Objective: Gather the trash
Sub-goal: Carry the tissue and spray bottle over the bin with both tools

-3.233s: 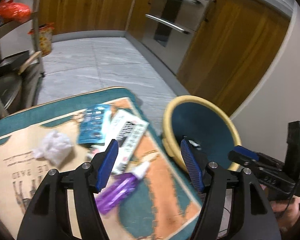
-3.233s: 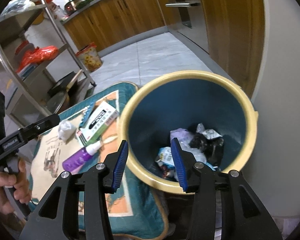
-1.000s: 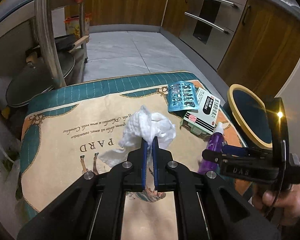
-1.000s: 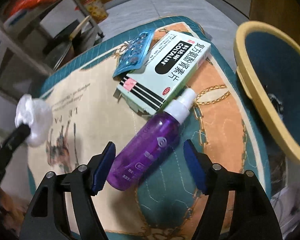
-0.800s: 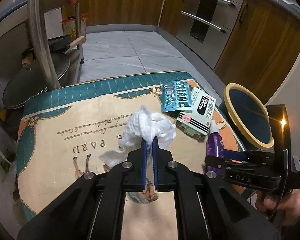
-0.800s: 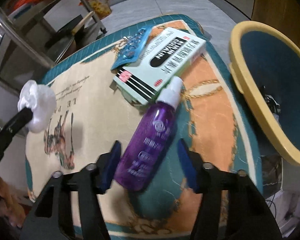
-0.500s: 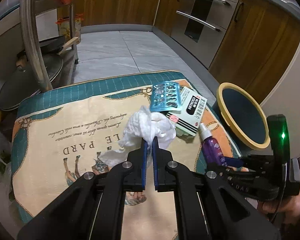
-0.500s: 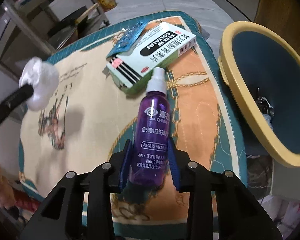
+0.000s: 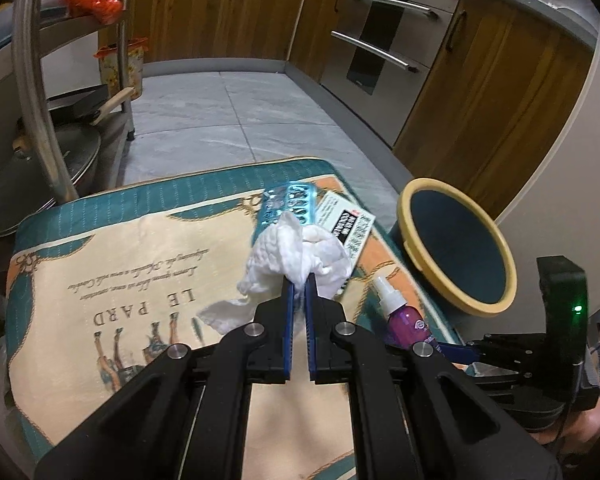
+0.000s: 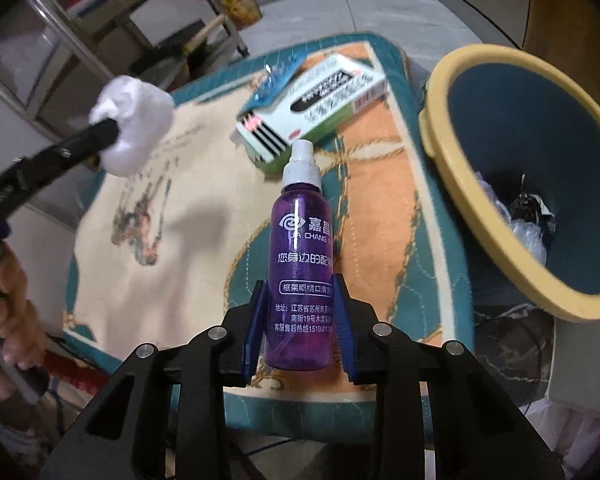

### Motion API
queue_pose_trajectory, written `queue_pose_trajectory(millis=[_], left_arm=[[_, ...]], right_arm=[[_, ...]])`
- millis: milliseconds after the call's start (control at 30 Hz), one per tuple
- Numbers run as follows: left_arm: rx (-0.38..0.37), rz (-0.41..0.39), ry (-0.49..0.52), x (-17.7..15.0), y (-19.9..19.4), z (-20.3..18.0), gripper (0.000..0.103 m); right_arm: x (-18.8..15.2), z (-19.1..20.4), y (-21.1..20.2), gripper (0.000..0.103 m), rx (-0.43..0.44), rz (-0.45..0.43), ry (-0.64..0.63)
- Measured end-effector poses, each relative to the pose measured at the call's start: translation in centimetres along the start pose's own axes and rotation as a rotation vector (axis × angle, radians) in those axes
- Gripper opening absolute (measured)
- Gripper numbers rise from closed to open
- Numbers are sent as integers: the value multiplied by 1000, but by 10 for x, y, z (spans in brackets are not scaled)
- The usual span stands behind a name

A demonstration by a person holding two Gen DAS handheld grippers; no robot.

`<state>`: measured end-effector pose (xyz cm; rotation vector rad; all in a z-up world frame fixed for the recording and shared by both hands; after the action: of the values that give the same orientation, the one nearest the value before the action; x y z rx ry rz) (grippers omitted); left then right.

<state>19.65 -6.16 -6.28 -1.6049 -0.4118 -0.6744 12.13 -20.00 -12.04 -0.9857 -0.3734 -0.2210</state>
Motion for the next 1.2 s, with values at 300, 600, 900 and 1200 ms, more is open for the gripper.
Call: queue_pose_trajectory(millis=[300, 600, 900, 1200], left_arm=[[-36, -10, 29, 8, -2, -29, 5], [-83, -15, 67, 13, -2, -63, 5], [-108, -6, 106, 14, 3, -101, 5], [-153, -11, 157, 16, 6, -140, 5]], right_arm=[[15, 3, -53, 34, 52, -155, -24], [16, -12, -90, 34, 5, -243, -40], [19, -38, -116, 34, -73, -295, -50], [28, -58, -145, 34, -153, -315, -85]])
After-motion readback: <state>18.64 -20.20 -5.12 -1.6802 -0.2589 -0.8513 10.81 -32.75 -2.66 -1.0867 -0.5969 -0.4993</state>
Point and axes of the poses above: each gripper's, at about its wrist camera, not at the fingertips, and y roughly the way its jaws point, z to its left, x to its top, the point moved 4 cm from there along y, roughly the way its jaws point, and after that the axes turned 13 degrees about x, right-handed, at the moved point
